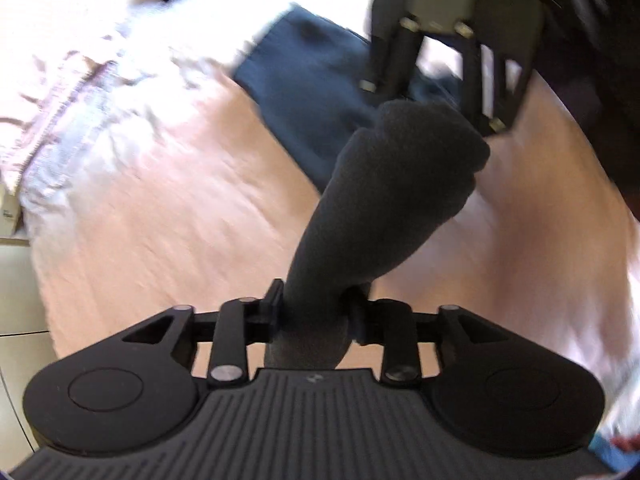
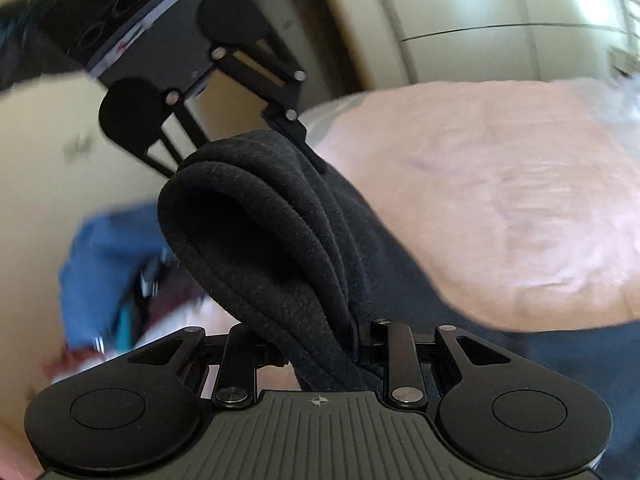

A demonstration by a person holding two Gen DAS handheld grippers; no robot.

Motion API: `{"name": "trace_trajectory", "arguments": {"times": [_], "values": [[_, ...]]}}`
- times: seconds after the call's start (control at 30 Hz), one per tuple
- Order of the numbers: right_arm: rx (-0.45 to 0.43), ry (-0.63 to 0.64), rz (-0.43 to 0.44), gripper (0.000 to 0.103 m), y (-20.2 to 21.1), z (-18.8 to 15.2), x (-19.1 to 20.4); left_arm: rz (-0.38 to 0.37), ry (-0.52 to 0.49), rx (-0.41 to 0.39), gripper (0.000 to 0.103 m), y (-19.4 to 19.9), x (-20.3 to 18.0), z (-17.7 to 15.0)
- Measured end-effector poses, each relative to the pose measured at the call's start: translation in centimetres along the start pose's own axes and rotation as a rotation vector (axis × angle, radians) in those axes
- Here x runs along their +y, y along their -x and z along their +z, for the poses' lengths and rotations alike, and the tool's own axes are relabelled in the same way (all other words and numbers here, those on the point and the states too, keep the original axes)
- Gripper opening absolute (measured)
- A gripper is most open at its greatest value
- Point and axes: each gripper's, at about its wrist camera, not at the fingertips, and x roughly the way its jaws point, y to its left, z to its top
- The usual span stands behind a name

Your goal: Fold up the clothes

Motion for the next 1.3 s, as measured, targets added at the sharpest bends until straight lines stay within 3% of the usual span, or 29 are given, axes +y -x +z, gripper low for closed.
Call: {"name": "trace_trajectory", "arguments": {"times": [0.13,0.23,0.37,0.4,0.43,0.67,0.7,0.77,0.8,0.83,1.1,1.2,1.3], "values": [[-0.120,-0.225,-0.059,0.026,5.6,1.2,-6.7,0.068,0.122,-0.147,0.049,-0.5,6.1,6.4],[-0.214,-0.462,-0.115,0.026,9.0,-0.3,-13.0,0.091,0.196,-0.234,0.053,-1.9,9.7,10.8],[-0.277,-0.803,-0.239,0.028,10.6,-5.9,-21.0,0.016,0.211,-0.210,0.053,-7.6,8.9,13.6],[-0.264,-0.897,-0.269,0.036,10.6,-7.3,-22.6,-0.013,0.222,-0.193,0.053,-9.2,8.2,13.8],[-0.261,-0.964,-0.279,0.037,10.7,-8.2,-23.7,-0.040,0.230,-0.176,0.053,-10.8,7.5,13.9],[-0.321,-1.124,-0.240,0.050,12.3,-9.1,-24.9,-0.135,0.268,-0.039,0.053,-19.8,4.1,11.6],[-0.336,-1.151,-0.254,0.054,12.6,-9.1,-24.9,-0.140,0.285,-0.025,0.053,-20.6,4.0,11.2],[-0.348,-1.173,-0.299,0.074,13.1,-9.1,-24.9,-0.150,0.321,0.002,0.053,-22.3,3.9,10.5],[-0.354,-1.174,-0.317,0.091,13.3,-9.1,-25.1,-0.156,0.339,0.016,0.053,-23.1,3.9,10.2],[-0.364,-1.171,-0.330,0.096,13.3,-9.1,-25.6,-0.161,0.357,0.030,0.055,-23.9,3.8,9.8],[-0.358,-1.084,-0.339,0.096,9.9,-9.7,-30.1,-0.203,0.503,-0.003,0.060,-25.6,4.1,7.6],[-0.389,-1.123,-0.324,0.096,8.8,-10.8,-31.8,-0.229,0.571,-0.023,0.060,-25.5,4.8,6.5],[-0.378,-1.152,-0.322,0.055,9.5,-11.3,-32.2,-0.225,0.568,-0.049,0.056,-23.8,4.8,6.0]]}}
